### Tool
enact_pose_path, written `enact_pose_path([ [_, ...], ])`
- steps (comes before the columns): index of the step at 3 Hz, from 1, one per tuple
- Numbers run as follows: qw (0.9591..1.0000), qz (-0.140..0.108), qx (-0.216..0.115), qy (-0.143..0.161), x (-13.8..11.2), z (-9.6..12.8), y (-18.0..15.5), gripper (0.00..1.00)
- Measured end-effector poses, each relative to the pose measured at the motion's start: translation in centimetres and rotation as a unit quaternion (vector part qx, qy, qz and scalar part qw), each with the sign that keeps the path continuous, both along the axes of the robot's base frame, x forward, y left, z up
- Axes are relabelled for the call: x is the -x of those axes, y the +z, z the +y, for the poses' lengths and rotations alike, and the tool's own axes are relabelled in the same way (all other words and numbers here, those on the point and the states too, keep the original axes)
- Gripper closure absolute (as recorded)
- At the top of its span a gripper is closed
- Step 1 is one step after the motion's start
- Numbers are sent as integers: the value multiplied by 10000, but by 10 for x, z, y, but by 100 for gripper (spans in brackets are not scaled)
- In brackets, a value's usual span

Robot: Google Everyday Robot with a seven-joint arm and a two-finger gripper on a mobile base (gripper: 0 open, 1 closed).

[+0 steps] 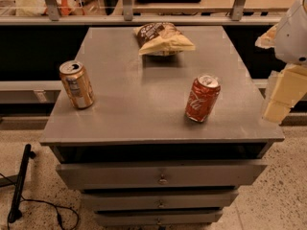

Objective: Pick coke can

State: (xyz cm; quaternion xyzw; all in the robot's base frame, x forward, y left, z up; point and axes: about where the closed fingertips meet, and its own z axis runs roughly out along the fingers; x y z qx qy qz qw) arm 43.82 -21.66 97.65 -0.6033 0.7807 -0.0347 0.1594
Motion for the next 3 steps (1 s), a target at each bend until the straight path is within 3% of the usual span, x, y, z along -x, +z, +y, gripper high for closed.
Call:
enact_pose_path([
  [3, 9998, -60, -142, -81, -1, -2, 3, 0],
])
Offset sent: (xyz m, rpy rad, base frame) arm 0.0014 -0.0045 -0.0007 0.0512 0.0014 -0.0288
